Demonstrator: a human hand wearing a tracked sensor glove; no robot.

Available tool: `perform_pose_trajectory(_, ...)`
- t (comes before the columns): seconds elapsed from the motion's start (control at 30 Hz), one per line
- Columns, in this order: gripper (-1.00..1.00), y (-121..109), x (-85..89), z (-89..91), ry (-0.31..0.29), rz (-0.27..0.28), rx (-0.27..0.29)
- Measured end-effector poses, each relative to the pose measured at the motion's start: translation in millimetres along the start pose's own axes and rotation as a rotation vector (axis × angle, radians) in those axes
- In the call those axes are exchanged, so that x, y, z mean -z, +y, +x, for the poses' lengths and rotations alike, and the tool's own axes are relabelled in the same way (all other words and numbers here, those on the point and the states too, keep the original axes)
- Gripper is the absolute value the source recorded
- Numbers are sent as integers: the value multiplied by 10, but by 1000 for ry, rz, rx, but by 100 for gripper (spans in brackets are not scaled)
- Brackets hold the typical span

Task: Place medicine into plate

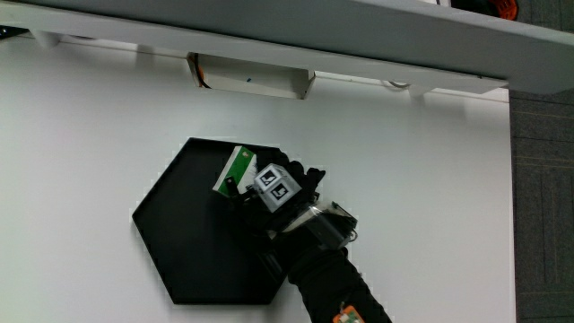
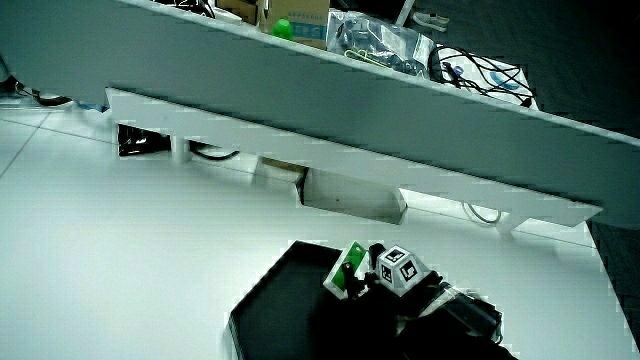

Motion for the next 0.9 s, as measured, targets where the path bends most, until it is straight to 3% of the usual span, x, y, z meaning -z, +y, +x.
perform_pose_trajectory(0.1,0,67,-1,-83,-24,-39,-47)
perform_pose_trajectory(0.23,0,167,33,-173,-99,-69,-31)
perform_pose_trajectory(0.27,0,164,1,-202,-120,-60,-35)
perform_pose_trajectory(0.4,0,245,35,-305,-154,-139,-86)
perform_pose_trajectory(0.43,0,249,44,-320,-158,-131,-96)
perform_pose_trajectory(0.47,0,254,58,-333,-176,-144,-83)
perform_pose_trajectory(0.7,0,341,204,-345,-188,-210,-100)
perform_pose_trajectory(0.73,0,349,224,-334,-195,-215,-78)
perform_pose_trajectory(0.9,0,380,282,-316,-157,-263,-117)
